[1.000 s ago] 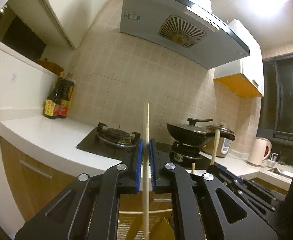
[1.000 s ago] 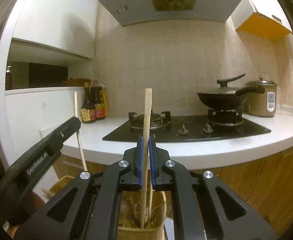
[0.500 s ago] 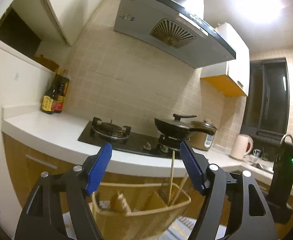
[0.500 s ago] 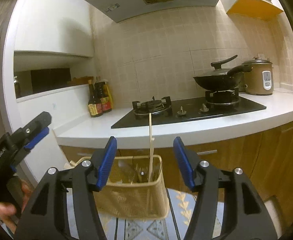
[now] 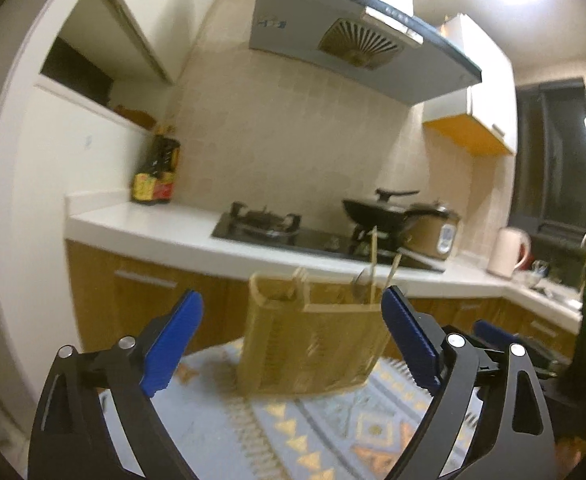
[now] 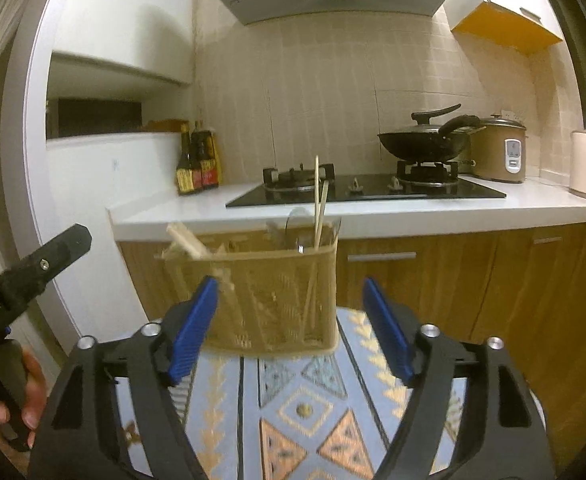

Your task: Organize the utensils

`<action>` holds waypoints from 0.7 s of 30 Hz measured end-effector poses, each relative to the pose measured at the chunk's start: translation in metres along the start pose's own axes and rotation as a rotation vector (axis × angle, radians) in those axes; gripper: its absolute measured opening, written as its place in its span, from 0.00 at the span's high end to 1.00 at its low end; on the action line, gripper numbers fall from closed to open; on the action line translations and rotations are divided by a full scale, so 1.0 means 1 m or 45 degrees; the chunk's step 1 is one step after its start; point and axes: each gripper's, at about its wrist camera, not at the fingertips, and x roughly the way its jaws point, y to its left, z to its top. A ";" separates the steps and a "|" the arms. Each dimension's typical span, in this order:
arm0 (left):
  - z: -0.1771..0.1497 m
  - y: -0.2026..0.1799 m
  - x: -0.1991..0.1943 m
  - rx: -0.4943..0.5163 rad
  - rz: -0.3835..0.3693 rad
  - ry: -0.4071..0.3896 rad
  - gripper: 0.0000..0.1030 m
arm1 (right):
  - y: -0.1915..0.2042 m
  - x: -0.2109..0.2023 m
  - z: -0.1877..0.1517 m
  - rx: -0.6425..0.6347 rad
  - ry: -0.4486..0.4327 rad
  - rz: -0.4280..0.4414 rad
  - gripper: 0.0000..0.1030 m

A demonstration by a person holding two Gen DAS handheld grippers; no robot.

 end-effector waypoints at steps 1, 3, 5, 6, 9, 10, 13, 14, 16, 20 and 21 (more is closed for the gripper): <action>-0.005 0.001 -0.001 0.010 0.018 0.011 0.14 | 0.001 0.000 -0.004 -0.007 0.006 -0.004 0.28; -0.016 0.002 -0.001 0.040 0.057 0.033 0.14 | 0.005 0.002 -0.013 -0.022 0.015 -0.023 0.28; -0.024 0.003 -0.001 0.065 0.100 0.042 0.14 | 0.007 0.006 -0.021 -0.030 0.039 -0.046 0.27; -0.029 0.003 0.000 0.077 0.127 0.044 0.14 | 0.007 0.008 -0.024 -0.039 0.047 -0.061 0.27; -0.042 0.004 0.005 0.113 0.174 0.062 0.14 | 0.007 0.014 -0.033 -0.058 0.063 -0.090 0.27; -0.045 0.004 0.008 0.123 0.183 0.071 0.14 | 0.007 0.015 -0.035 -0.055 0.066 -0.089 0.27; -0.052 0.003 0.014 0.148 0.203 0.093 0.14 | 0.003 0.020 -0.040 -0.043 0.077 -0.090 0.27; -0.054 0.003 0.015 0.157 0.217 0.093 0.13 | 0.002 0.022 -0.042 -0.046 0.082 -0.104 0.27; -0.054 0.004 0.017 0.158 0.228 0.108 0.13 | 0.001 0.025 -0.046 -0.056 0.102 -0.122 0.27; -0.053 0.010 0.019 0.133 0.248 0.113 0.13 | -0.003 0.027 -0.044 -0.035 0.100 -0.121 0.27; -0.053 0.010 0.018 0.133 0.244 0.113 0.13 | -0.003 0.027 -0.044 -0.030 0.102 -0.118 0.27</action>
